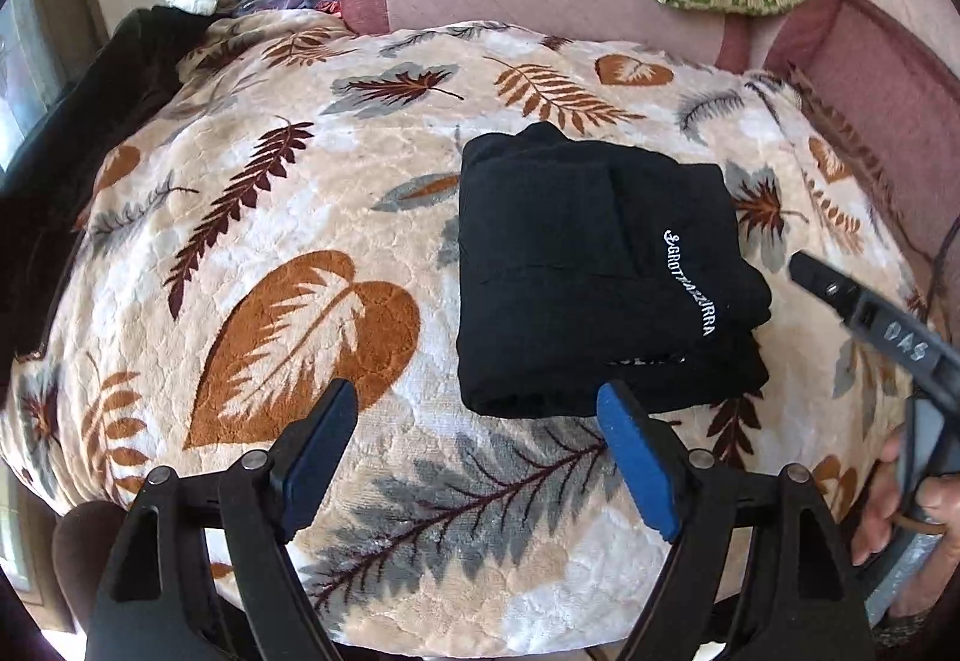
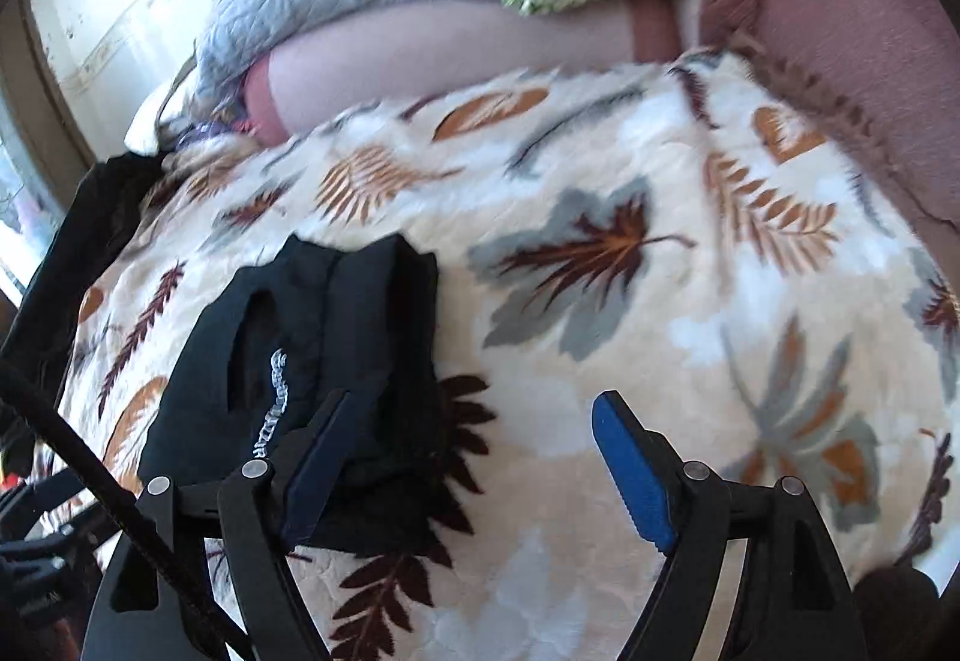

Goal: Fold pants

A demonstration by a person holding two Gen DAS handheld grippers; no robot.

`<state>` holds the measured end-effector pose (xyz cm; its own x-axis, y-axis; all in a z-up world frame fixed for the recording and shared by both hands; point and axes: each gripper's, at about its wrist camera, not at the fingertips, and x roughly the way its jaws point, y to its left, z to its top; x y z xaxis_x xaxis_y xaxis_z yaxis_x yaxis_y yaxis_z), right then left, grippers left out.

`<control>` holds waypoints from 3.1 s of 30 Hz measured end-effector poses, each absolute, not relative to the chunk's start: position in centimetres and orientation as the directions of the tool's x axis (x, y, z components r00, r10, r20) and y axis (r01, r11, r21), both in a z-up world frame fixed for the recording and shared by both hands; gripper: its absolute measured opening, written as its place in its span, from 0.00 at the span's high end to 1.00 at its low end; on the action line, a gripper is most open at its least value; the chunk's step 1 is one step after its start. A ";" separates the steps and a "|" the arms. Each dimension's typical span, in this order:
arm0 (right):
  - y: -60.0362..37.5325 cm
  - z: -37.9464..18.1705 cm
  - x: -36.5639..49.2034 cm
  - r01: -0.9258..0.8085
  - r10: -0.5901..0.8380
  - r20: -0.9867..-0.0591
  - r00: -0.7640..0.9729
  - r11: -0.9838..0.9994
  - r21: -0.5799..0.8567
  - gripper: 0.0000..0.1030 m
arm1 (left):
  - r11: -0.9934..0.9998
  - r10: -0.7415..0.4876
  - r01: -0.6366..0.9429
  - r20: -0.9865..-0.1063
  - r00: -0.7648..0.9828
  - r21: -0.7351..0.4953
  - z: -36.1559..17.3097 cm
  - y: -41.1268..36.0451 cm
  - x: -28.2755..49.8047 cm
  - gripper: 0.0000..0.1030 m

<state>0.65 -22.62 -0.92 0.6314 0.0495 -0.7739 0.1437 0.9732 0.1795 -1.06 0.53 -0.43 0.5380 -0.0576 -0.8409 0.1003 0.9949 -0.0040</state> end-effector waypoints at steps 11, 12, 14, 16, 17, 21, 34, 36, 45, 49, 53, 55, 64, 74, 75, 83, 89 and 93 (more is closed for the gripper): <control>-19.1 -2.8 0.2 0.063 0.115 -0.793 0.598 0.980 0.189 0.18 | 0.996 0.007 0.073 -0.845 0.534 0.054 -1.2 0.6 -0.7 0.21; -19.0 -3.0 0.2 0.059 0.119 -0.795 0.594 0.980 0.190 0.18 | 0.996 0.008 0.072 -0.845 0.535 0.055 -1.2 0.6 -0.7 0.21; -18.7 -3.2 0.2 0.053 0.117 -0.801 0.587 0.982 0.181 0.18 | 0.996 0.005 0.072 -0.846 0.533 0.051 -1.3 0.7 -0.7 0.21; -18.7 -3.4 0.3 0.052 0.114 -0.805 0.583 0.983 0.177 0.18 | 0.996 0.001 0.074 -0.850 0.526 0.047 -1.5 0.6 -0.6 0.21; -18.7 -3.5 0.3 0.054 0.114 -0.808 0.579 0.983 0.177 0.18 | 0.996 -0.002 0.076 -0.853 0.521 0.044 -1.6 0.6 -0.6 0.21; -18.8 -3.9 0.4 0.064 0.109 -0.817 0.566 0.982 0.176 0.18 | 0.996 -0.004 0.075 -0.859 0.512 0.040 -2.0 0.7 -0.5 0.21; -19.1 -4.4 0.5 0.072 0.134 -0.820 0.556 0.975 0.208 0.18 | 0.995 -0.099 0.029 -0.840 0.533 -0.100 -1.1 3.3 0.6 0.21; -20.0 -4.2 0.6 0.087 0.153 -0.811 0.565 0.966 0.243 0.18 | 0.979 -0.171 0.002 -0.826 0.537 -0.202 -0.5 5.1 1.8 0.16; -24.1 -6.7 1.7 0.146 0.428 -0.734 0.527 0.805 0.574 0.17 | 0.915 -0.390 0.064 -0.831 0.396 -0.398 -4.3 5.5 9.9 0.15; -23.9 -6.4 3.2 0.099 0.450 -0.722 0.525 0.811 0.577 0.17 | 0.882 -0.468 0.116 -0.827 0.310 -0.456 -6.1 3.4 12.5 0.15; -23.8 -7.2 6.4 0.071 0.496 -0.708 0.503 0.793 0.606 0.16 | 0.873 -0.487 0.175 -0.826 0.283 -0.455 -6.7 1.5 14.2 0.12; -23.8 -8.0 7.8 0.063 0.539 -0.676 0.502 0.757 0.650 0.16 | 0.863 -0.505 0.190 -0.819 0.271 -0.469 -7.1 1.0 14.9 0.03; -20.6 -8.1 9.3 -0.005 0.589 -0.633 0.503 0.734 0.679 0.53 | 0.879 -0.469 0.248 -0.827 0.309 -0.406 -5.0 -0.5 13.1 0.57; -21.3 -4.2 9.4 -0.075 0.599 -0.590 0.541 0.733 0.676 0.59 | 0.881 -0.472 0.251 -0.793 0.385 -0.402 -1.5 -1.7 14.1 0.60; -21.5 -3.9 9.8 -0.078 0.595 -0.589 0.547 0.736 0.672 0.59 | 0.878 -0.478 0.243 -0.790 0.384 -0.413 -1.4 -1.8 14.7 0.60; -22.2 -2.8 14.2 -0.128 0.552 -0.639 0.536 0.801 0.585 0.61 | 0.894 -0.447 0.213 -0.805 0.389 -0.393 -1.3 -3.1 18.8 0.59; -22.6 -4.3 16.5 -0.178 0.525 -0.662 0.534 0.836 0.520 0.61 | 0.927 -0.374 0.138 -0.850 0.370 -0.348 -4.3 -3.3 21.2 0.58; -23.5 -6.6 17.7 -0.122 0.511 -0.694 0.507 0.839 0.530 0.57 | 0.938 -0.345 0.111 -0.858 0.381 -0.328 -5.3 -3.3 21.6 0.51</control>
